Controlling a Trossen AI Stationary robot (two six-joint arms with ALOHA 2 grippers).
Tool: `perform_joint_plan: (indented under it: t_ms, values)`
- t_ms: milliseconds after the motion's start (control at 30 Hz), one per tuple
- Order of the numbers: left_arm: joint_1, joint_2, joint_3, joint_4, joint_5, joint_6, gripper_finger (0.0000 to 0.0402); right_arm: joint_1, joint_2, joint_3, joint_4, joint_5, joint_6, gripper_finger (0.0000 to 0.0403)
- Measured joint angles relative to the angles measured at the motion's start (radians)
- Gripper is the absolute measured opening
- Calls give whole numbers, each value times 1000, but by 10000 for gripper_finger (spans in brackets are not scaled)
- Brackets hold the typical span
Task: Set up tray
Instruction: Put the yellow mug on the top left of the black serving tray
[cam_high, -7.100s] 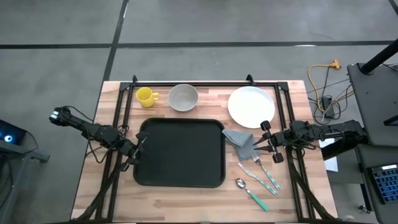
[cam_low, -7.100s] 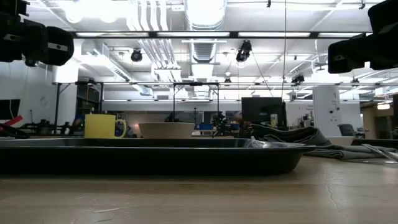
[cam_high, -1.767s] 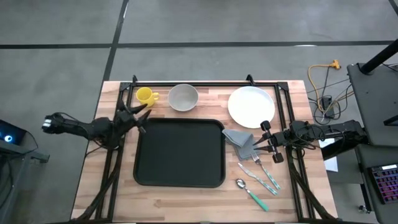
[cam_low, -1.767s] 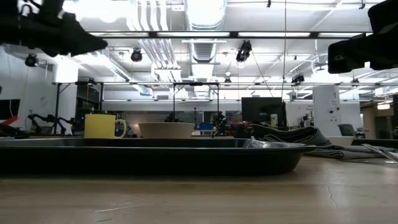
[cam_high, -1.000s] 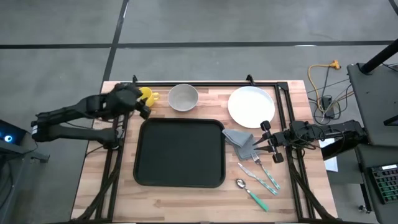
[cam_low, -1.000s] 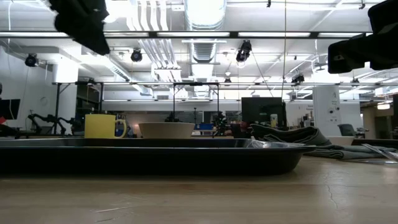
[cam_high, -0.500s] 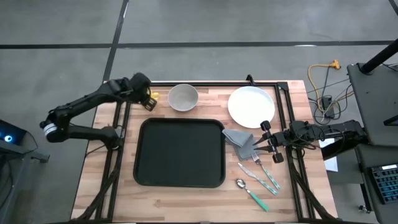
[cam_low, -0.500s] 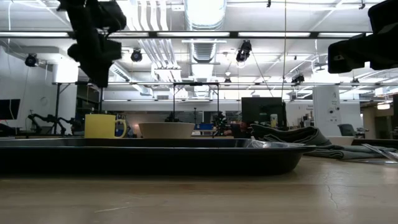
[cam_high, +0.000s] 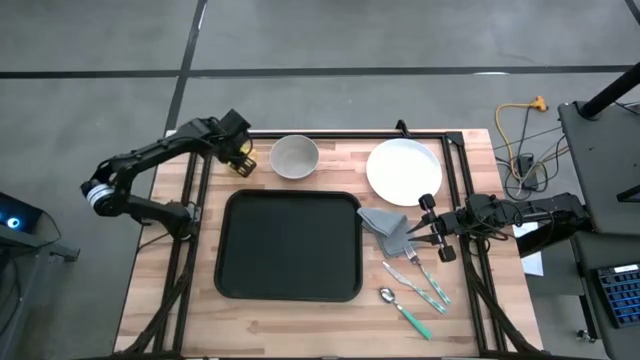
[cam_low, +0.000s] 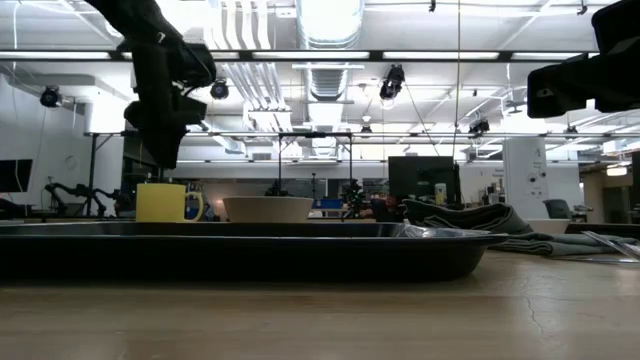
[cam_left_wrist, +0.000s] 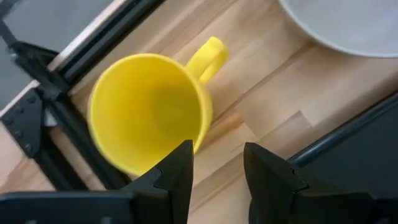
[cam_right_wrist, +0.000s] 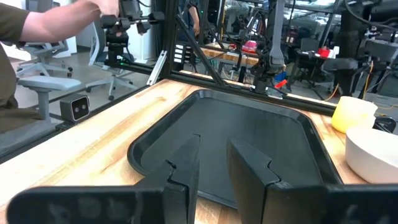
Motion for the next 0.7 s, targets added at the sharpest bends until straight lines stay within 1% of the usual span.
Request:
perform_joint_plan:
  t_ms: [300, 700]
  values:
    - [19, 78, 2, 54, -1, 27, 122, 0, 0, 0, 0, 0, 0, 68]
    - [49, 85, 8, 56, -8, 30, 122, 0, 1, 0, 0, 0, 0, 68]
